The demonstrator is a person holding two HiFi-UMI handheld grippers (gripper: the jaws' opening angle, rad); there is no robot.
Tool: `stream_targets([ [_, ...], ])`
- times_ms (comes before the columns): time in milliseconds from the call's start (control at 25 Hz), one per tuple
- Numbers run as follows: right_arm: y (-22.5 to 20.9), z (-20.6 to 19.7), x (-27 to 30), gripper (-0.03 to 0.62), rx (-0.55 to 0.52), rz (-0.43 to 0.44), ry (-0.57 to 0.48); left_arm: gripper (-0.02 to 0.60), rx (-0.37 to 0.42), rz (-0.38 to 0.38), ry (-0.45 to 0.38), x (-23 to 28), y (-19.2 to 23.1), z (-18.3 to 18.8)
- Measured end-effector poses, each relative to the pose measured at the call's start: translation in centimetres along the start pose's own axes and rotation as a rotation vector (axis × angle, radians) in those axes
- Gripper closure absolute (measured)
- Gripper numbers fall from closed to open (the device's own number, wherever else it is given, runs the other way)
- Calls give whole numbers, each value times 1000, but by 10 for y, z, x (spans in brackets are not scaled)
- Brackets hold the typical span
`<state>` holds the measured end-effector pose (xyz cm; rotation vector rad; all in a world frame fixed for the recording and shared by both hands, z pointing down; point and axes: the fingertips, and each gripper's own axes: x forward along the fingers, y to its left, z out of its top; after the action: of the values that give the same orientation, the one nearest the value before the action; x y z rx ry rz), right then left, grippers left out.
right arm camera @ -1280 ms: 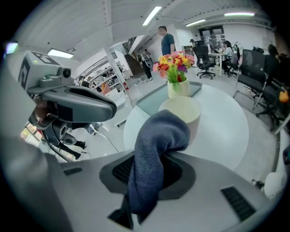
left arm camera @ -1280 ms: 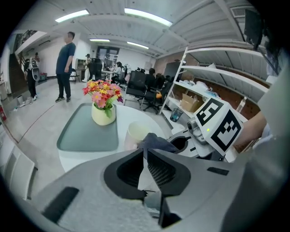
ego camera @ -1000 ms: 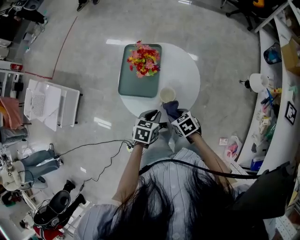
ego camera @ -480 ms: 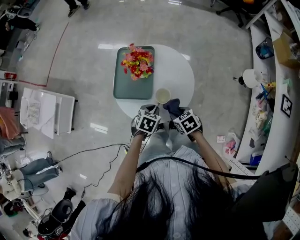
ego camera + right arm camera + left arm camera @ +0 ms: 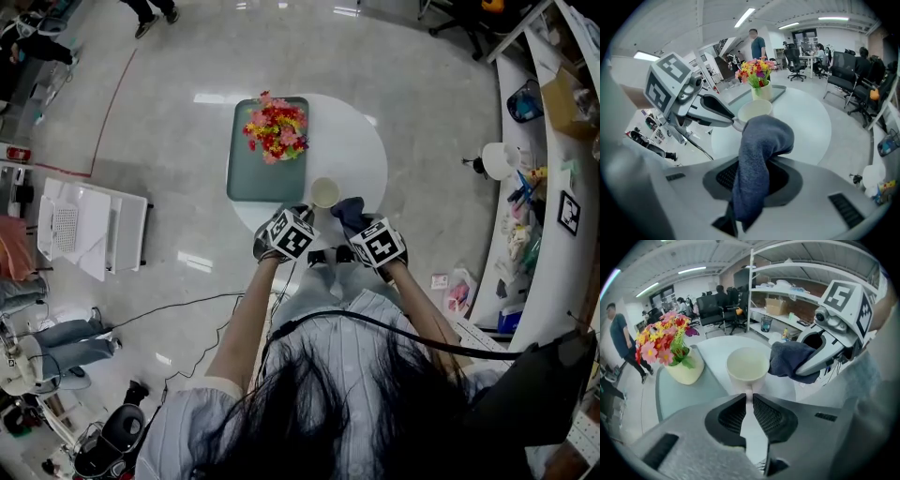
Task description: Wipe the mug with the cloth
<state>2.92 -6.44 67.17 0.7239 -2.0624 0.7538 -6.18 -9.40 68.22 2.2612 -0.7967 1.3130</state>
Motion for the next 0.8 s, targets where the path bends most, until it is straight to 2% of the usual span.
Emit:
stream_targets([
  [280, -3, 2, 0, 493, -6, -16, 8, 545, 363, 54, 84, 5, 23, 0],
  [400, -5, 2, -2, 493, 0, -24, 9, 542, 472, 84, 102, 5, 24, 2],
  [480, -5, 2, -4, 493, 7, -27, 5, 541, 493, 98, 88, -3, 21, 6],
  [560, -5, 2, -4, 493, 17, -26, -1, 532, 468, 105, 58, -16, 16, 12],
  [680, -5, 0, -3, 493, 45, -17, -14, 452, 414, 93, 9, -29, 2, 22],
  [800, -7, -2, -2, 493, 62, -13, -24, 446, 427, 77, -2, -23, -15, 35],
])
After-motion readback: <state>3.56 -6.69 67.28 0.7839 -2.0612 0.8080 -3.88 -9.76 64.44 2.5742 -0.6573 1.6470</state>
